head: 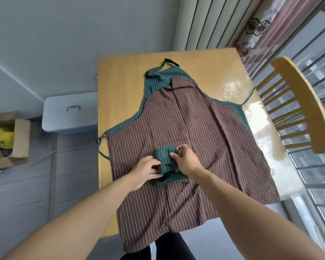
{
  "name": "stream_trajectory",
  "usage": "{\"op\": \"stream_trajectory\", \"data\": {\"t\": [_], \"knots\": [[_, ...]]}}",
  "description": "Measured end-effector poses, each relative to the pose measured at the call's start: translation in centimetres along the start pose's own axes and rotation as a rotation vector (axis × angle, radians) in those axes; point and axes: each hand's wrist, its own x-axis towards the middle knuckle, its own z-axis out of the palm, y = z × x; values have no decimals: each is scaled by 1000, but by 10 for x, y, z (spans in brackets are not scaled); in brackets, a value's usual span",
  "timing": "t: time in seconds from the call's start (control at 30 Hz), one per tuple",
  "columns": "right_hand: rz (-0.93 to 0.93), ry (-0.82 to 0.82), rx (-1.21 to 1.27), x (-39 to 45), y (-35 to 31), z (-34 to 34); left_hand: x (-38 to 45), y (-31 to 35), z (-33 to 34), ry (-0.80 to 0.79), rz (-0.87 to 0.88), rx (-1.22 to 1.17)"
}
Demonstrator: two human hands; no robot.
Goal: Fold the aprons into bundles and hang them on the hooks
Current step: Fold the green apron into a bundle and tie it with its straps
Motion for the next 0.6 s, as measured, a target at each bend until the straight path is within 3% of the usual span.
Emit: {"op": "stream_trajectory", "data": {"t": [0.1,0.23,0.33,0.47,0.6], "knots": [[30,-25,-95,12,11,9,6,-4,-11,31,71,324],[21,-49,-193,20,8,13,12,-9,-18,252,366,723],[7,-70,-229,24,8,13,15,-13,-21,259,508,998],[-12,-84,-260,27,9,12,16,-13,-19,278,611,1145],[59,-72,-219,32,7,9,22,-14,-19,253,843,1187]]}}
